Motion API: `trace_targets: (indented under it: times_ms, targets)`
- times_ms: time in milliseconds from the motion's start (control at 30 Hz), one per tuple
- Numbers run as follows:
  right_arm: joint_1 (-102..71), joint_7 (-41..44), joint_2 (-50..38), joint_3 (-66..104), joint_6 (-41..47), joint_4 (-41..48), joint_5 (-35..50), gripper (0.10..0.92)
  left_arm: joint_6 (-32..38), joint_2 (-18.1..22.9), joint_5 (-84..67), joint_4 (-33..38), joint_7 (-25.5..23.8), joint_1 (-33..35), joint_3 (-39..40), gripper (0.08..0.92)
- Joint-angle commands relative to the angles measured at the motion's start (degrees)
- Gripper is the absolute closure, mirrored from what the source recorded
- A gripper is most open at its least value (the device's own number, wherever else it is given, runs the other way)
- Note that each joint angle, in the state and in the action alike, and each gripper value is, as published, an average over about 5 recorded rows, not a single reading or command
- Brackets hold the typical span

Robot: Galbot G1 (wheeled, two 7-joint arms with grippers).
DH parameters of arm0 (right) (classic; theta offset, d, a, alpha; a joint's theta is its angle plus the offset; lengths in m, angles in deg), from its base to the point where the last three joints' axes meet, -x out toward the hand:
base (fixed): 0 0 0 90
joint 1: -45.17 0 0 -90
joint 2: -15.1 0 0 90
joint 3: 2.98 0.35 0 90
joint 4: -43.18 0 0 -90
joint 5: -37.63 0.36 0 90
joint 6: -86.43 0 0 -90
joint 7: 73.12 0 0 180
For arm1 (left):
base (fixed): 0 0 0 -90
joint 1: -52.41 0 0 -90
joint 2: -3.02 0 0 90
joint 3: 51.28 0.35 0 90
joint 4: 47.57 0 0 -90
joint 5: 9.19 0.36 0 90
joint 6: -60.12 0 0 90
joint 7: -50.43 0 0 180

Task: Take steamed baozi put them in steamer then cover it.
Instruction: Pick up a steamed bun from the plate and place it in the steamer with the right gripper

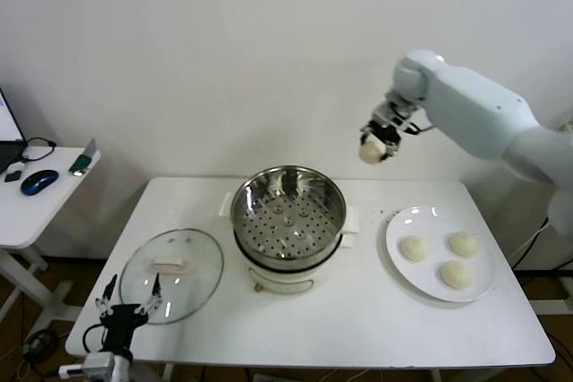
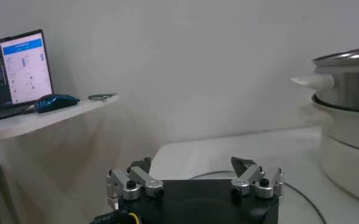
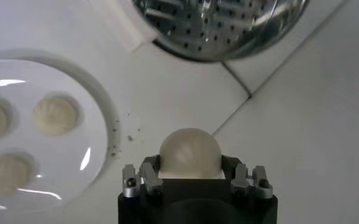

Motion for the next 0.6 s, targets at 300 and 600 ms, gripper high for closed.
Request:
trace_targets:
  times_ms: [300, 600]
  targets:
    - [-5.09, -3.26, 13.67, -0.83, -12.83, -4.64, -20.15, 0.363, 0.02, -1.9, -0.08, 0.14, -0.24, 0.43, -0.07, 0.177]
    - [-11.46, -4.23, 16.48, 2.04, -12.96, -3.16, -24.82, 0.356, 0.25, -2.61, -0.39, -0.38, -0.13, 1.05, -0.3, 0.177]
